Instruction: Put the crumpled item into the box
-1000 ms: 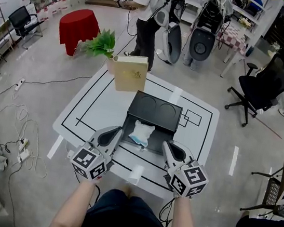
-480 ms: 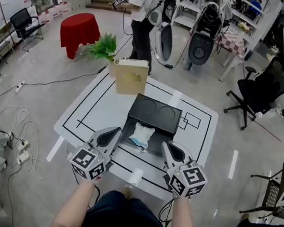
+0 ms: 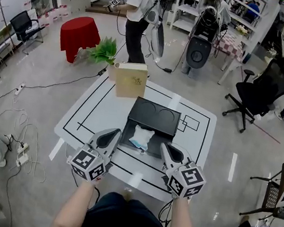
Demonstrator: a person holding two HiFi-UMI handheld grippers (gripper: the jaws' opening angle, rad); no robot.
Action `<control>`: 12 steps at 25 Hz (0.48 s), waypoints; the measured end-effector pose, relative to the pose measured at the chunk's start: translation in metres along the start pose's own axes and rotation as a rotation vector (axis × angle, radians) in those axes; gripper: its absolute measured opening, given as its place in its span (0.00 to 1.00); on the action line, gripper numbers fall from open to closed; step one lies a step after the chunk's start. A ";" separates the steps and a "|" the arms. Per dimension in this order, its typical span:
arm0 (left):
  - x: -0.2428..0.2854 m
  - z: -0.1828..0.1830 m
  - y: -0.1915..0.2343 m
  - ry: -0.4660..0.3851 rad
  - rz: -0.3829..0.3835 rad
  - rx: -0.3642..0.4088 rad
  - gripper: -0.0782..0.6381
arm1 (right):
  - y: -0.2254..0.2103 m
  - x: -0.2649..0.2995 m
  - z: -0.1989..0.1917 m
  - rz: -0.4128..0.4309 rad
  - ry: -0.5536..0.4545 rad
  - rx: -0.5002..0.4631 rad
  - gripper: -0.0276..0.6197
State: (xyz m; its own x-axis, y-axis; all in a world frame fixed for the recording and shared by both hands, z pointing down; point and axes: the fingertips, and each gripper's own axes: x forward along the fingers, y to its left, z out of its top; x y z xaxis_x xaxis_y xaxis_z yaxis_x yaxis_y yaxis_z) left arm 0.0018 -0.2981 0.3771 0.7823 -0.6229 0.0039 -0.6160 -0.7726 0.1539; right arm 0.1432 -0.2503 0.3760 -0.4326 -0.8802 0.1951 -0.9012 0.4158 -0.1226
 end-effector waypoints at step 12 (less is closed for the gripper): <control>0.000 0.001 0.002 -0.003 -0.001 0.000 0.10 | 0.001 0.002 0.000 -0.002 0.001 -0.002 0.05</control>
State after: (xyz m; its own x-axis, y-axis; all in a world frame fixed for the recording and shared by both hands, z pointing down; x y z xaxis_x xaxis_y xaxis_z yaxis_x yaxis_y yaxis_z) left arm 0.0008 -0.2996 0.3765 0.7828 -0.6223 0.0006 -0.6149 -0.7734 0.1542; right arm 0.1417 -0.2519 0.3762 -0.4309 -0.8809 0.1959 -0.9021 0.4146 -0.1199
